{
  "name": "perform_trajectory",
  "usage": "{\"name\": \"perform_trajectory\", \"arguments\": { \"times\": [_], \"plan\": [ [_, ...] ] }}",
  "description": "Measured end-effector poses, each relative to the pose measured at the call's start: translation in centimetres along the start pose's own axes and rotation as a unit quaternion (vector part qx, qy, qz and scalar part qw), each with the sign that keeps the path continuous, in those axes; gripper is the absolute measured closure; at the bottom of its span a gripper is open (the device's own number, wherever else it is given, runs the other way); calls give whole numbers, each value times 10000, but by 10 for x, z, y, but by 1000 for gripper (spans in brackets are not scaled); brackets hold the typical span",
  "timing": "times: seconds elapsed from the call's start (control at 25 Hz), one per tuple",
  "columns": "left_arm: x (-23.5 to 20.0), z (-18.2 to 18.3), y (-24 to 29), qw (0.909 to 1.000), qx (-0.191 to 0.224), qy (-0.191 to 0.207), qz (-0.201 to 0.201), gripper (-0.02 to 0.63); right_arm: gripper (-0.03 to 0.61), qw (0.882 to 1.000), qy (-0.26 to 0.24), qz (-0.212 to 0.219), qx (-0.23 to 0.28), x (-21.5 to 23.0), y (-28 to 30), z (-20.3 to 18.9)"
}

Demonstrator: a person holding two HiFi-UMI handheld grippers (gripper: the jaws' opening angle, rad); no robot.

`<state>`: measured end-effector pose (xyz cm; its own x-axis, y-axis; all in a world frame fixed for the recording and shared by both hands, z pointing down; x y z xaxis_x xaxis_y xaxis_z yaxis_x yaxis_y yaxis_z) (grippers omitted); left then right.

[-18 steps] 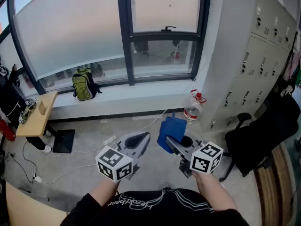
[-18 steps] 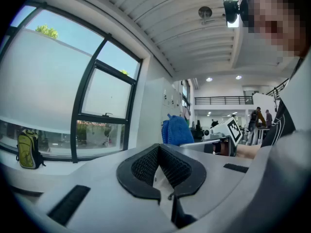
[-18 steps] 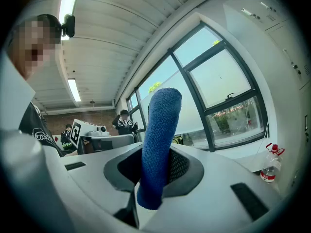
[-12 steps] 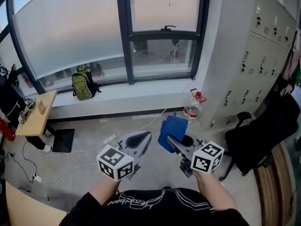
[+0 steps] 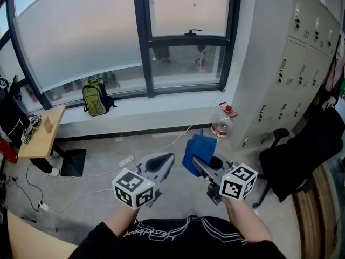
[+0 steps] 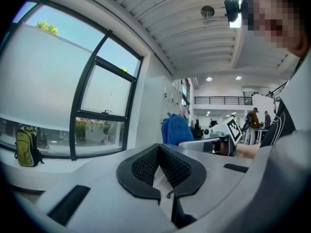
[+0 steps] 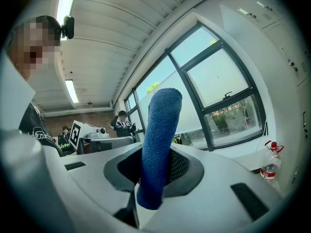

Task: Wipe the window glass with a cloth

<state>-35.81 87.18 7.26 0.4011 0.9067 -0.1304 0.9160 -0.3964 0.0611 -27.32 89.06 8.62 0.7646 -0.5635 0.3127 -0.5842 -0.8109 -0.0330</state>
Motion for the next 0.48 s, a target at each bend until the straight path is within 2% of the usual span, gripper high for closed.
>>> {"name": "perform_trajectory", "arguments": {
  "times": [0.24,0.48],
  "plan": [
    [-18,-2,8,9999,26,-141,78,607,500,9999,39,106,-48,10,8,-2],
    [-42,-12,46,9997,-29,-194,115,607,500,9996,263,19,48,60,13,-4]
  ]
}}
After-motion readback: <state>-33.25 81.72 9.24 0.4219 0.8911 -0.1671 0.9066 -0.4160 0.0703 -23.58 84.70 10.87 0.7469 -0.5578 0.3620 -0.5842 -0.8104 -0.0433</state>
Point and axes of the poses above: the fingertips, and each gripper's own axes: y forward along the fingers, x to its right, z out of its top, the point moved 1 cm from there along -y, backward along the fingers, and after that the axes turned 4 degrees about x, right-handed, at the moved point
